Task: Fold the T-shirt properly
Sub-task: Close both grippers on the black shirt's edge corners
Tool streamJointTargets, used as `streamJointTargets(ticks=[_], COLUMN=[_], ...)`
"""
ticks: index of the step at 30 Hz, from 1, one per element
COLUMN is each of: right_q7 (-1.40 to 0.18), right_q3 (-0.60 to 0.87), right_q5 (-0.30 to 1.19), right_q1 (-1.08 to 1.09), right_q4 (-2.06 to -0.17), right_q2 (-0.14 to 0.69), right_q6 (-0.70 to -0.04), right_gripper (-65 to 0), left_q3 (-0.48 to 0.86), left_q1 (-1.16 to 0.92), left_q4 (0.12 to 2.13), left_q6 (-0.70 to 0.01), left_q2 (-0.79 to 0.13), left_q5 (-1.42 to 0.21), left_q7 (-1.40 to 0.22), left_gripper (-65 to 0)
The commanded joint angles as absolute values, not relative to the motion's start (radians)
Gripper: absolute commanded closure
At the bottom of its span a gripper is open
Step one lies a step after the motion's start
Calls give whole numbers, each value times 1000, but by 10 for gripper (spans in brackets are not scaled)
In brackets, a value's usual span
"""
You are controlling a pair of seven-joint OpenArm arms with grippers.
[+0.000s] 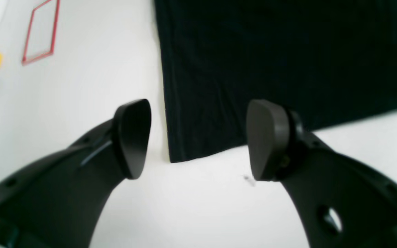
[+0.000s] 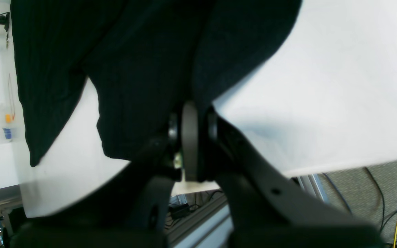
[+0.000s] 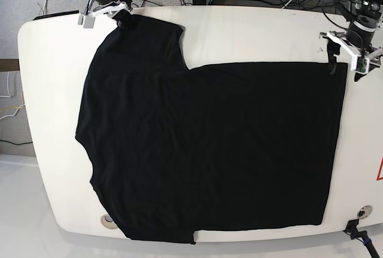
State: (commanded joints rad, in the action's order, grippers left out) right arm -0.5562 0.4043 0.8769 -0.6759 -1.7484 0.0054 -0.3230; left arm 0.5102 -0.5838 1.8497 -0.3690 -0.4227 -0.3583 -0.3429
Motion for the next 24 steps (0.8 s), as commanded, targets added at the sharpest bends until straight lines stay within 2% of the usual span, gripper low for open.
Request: streamJointTargets(ticks=[2,6,10,16,24], right_q7=[-556,-556,-556,-556,-558], right_q3=[403,401,400,400,398], right_q5=[877,877,875,875,875], right_q1=[-676,-676,-676,-676,-677], right_q4=[-1748,-1748,-1748,-1748,-1748], right_q2=[5,5,5,5,5], right_q6=[-323,-323,-323,-325,-326], right_gripper=[0,0,0,0,0], left_q3=[579,661,710,702,613], left_q1=[-527,-401,-308,-275,-240], left_q4=[1797,1676,1526,1372,1336], left_q6=[-463,-601,-693,-698,-698], left_q2=[-421,-418,-420,-420,-392], left_q5=[-444,-460,-460,-458,-458], left_q7=[-441,-613,-704,-722,-719], left_gripper=[-442,-445,-445,-442,-441])
